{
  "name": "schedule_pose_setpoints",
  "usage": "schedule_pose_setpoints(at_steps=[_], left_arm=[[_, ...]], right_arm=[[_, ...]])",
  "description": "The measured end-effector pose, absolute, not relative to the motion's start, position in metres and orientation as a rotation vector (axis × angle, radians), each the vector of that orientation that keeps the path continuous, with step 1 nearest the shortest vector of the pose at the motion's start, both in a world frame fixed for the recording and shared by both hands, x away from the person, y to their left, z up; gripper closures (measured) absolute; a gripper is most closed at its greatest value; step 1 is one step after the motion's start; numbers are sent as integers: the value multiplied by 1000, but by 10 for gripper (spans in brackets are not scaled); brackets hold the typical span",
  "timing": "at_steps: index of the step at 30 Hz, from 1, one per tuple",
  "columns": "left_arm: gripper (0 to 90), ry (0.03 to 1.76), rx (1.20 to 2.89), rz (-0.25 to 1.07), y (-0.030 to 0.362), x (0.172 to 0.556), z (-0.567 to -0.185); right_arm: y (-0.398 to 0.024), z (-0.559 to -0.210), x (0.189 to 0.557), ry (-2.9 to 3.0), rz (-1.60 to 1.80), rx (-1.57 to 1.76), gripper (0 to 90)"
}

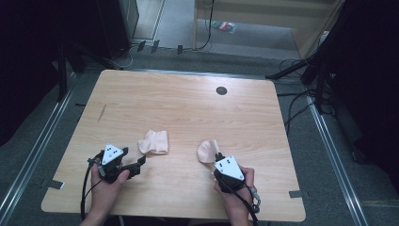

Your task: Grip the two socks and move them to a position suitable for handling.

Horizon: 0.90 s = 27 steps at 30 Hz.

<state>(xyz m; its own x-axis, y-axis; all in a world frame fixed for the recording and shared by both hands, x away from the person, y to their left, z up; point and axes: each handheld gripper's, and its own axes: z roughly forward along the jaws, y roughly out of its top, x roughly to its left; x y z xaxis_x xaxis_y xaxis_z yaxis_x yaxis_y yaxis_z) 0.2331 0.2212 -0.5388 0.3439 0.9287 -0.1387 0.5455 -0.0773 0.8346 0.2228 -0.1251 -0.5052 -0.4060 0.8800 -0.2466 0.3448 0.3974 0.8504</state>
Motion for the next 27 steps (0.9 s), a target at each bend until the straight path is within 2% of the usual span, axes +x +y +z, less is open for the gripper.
schedule_pose_setpoints(at_steps=[3,9,14,21,27], left_arm=[[234,1306,1759,553,217,232,-539],[233,1283,1768,544,213,231,-539],[259,1244,1811,494,202,230,-541],[381,1175,1881,401,185,229,-545],[563,1117,1941,358,171,227,-549]], right_arm=[[-112,-505,216,1980,1028,964,879],[-73,-527,205,2160,1072,837,877],[-60,-531,201,2225,1141,798,877],[-69,-528,206,2211,1216,861,876],[-72,-522,207,2193,1257,850,876]])
